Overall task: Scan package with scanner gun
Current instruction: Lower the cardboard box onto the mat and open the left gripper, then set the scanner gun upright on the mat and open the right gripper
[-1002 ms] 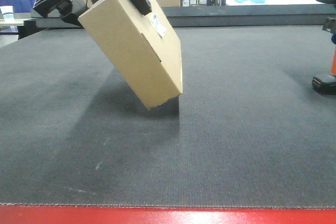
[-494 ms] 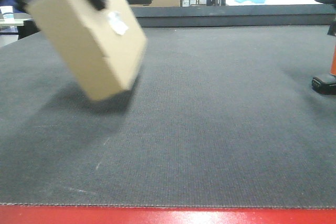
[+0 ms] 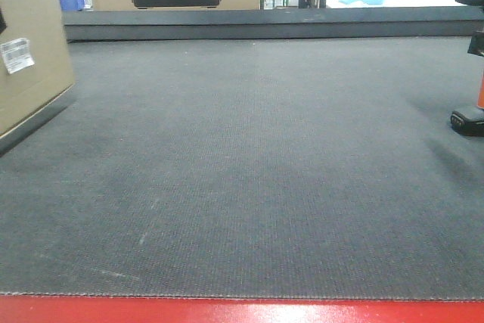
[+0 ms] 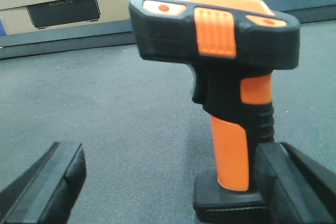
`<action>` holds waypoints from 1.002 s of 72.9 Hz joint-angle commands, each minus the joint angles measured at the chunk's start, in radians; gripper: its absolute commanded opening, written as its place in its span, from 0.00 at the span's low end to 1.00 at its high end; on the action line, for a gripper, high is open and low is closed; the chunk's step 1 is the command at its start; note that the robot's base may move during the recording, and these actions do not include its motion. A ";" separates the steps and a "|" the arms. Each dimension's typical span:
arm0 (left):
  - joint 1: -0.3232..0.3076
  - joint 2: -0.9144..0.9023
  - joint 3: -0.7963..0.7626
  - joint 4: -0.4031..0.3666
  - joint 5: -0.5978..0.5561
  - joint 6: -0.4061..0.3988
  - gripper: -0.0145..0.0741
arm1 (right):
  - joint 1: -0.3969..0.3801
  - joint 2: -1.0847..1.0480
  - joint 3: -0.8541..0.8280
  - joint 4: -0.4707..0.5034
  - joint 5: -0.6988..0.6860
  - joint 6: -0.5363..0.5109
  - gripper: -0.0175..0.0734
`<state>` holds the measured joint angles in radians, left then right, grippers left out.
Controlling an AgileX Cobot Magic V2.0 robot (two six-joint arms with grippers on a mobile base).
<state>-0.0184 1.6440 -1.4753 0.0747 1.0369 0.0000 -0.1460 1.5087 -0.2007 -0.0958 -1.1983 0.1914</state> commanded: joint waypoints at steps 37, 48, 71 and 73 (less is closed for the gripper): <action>0.001 0.030 -0.012 -0.041 -0.024 0.000 0.47 | -0.002 -0.009 0.005 -0.010 -0.023 -0.009 0.81; 0.001 0.030 -0.012 -0.041 -0.036 0.000 0.82 | -0.002 -0.009 0.005 -0.010 -0.023 -0.009 0.81; 0.001 -0.009 -0.057 -0.037 -0.005 -0.010 0.75 | -0.002 -0.053 0.006 -0.029 -0.023 -0.009 0.81; 0.001 -0.022 -0.059 -0.037 -0.005 -0.010 0.72 | -0.002 -0.068 0.006 -0.033 -0.023 -0.009 0.81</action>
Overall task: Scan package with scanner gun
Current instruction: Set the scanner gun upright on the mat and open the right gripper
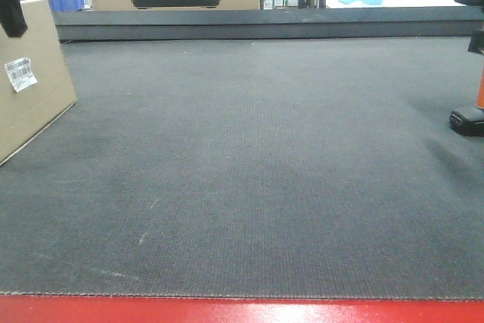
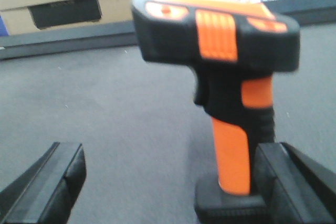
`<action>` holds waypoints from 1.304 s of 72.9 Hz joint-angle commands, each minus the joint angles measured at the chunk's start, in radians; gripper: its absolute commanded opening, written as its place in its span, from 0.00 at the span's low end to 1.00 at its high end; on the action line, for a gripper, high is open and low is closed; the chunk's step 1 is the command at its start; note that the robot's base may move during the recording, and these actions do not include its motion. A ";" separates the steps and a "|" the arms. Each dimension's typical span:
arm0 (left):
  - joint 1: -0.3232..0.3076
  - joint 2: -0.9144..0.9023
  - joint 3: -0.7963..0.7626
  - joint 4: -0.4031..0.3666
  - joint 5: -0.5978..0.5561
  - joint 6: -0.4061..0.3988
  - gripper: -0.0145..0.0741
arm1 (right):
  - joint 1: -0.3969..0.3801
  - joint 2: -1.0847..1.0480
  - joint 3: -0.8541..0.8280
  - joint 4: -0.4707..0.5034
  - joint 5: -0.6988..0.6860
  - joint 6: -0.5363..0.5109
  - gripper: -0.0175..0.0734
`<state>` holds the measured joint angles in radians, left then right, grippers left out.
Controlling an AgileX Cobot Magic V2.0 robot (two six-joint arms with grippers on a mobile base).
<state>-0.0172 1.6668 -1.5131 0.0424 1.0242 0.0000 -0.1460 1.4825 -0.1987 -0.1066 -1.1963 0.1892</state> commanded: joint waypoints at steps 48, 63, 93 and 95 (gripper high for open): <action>0.000 -0.513 0.342 -0.021 -0.300 -0.090 0.04 | -0.002 -0.616 0.002 -0.022 0.564 -0.005 0.01; 0.000 -0.672 0.577 -0.035 -0.593 -0.090 0.04 | -0.002 -0.829 0.002 -0.022 0.864 0.013 0.01; 0.000 -1.077 0.972 -0.009 -0.833 -0.090 0.04 | -0.002 -1.168 -0.004 0.000 1.169 0.013 0.01; 0.000 -1.101 0.984 -0.009 -0.808 -0.090 0.04 | -0.002 -1.182 -0.009 0.000 1.196 0.013 0.01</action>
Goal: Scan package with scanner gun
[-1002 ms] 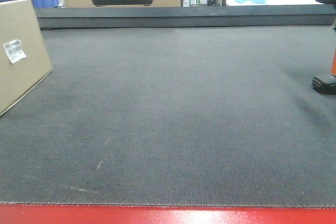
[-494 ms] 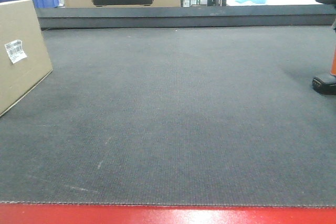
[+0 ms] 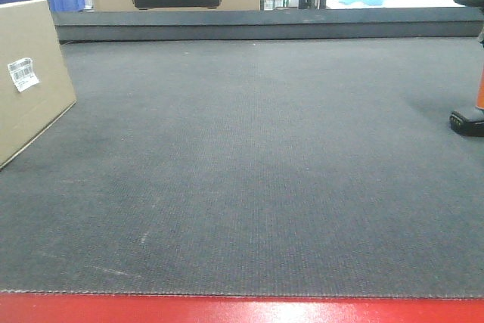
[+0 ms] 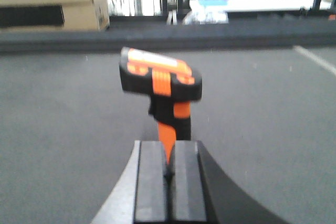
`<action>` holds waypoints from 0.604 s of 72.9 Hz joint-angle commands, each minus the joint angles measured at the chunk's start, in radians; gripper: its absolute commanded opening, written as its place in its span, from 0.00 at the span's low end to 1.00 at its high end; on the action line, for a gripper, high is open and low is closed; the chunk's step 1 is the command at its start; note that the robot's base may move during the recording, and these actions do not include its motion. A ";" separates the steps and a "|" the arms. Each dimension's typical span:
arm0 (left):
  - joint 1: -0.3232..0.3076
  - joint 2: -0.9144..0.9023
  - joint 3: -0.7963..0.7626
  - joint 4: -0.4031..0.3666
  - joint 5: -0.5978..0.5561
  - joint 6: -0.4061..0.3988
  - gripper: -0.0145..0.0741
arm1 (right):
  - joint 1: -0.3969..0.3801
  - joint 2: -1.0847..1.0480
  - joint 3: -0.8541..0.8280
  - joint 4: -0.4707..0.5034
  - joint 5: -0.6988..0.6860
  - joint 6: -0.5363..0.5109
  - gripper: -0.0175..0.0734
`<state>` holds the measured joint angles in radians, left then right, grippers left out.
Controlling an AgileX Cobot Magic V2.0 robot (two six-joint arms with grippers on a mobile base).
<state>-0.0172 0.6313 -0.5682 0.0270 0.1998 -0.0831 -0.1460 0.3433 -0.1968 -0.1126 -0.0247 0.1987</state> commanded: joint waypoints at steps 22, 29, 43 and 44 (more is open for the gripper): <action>0.000 -0.288 0.086 0.083 -0.015 0.003 0.04 | 0.033 -0.143 -0.083 0.008 0.178 0.003 0.01; 0.000 -0.346 0.150 0.070 -0.076 0.003 0.04 | 0.086 -0.156 -0.085 0.036 0.203 0.003 0.01; 0.000 -0.421 0.225 0.036 -0.112 0.003 0.04 | 0.210 -0.166 -0.091 0.056 0.188 0.003 0.01; 0.000 -0.424 0.225 0.036 -0.112 0.003 0.04 | 0.216 -0.166 -0.091 0.056 0.188 0.003 0.01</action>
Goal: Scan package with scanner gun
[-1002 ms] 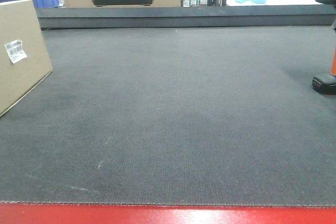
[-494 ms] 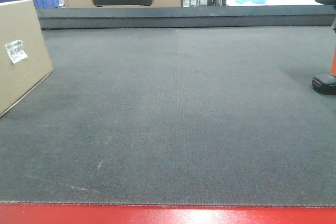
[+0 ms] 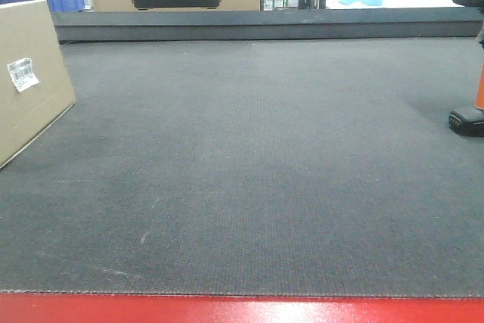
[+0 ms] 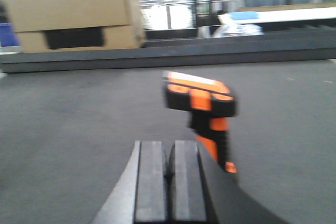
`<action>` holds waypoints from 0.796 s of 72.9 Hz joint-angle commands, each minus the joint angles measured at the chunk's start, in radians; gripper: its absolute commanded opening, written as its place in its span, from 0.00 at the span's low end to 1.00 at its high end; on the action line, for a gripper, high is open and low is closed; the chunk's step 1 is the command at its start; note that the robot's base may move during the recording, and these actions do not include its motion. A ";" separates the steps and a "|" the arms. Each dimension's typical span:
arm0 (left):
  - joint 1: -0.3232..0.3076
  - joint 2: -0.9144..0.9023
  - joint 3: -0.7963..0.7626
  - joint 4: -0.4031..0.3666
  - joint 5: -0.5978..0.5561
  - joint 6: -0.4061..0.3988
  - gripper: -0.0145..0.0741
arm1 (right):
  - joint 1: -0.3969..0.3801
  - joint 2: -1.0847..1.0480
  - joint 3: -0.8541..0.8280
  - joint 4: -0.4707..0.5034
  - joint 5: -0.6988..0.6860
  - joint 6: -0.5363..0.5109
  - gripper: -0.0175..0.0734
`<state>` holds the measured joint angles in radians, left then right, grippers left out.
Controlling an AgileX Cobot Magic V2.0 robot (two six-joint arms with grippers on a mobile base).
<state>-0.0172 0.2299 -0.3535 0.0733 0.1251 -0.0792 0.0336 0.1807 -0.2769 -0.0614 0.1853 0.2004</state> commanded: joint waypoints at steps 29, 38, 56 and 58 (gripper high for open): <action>0.000 -0.023 0.010 -0.011 -0.044 0.000 0.04 | 0.079 -0.004 -0.011 0.005 -0.029 0.001 0.01; 0.000 -0.023 0.010 -0.011 -0.044 0.000 0.04 | 0.079 -0.004 -0.011 0.005 -0.029 0.001 0.01; 0.000 -0.023 0.010 -0.011 -0.044 0.000 0.04 | 0.079 -0.004 -0.011 0.005 -0.029 0.001 0.01; 0.000 -0.023 0.010 -0.011 -0.044 0.000 0.04 | 0.079 -0.004 -0.011 0.005 -0.029 0.001 0.01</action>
<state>-0.0172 0.2105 -0.3443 0.0690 0.1014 -0.0792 0.1106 0.1810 -0.2808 -0.0577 0.1808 0.2004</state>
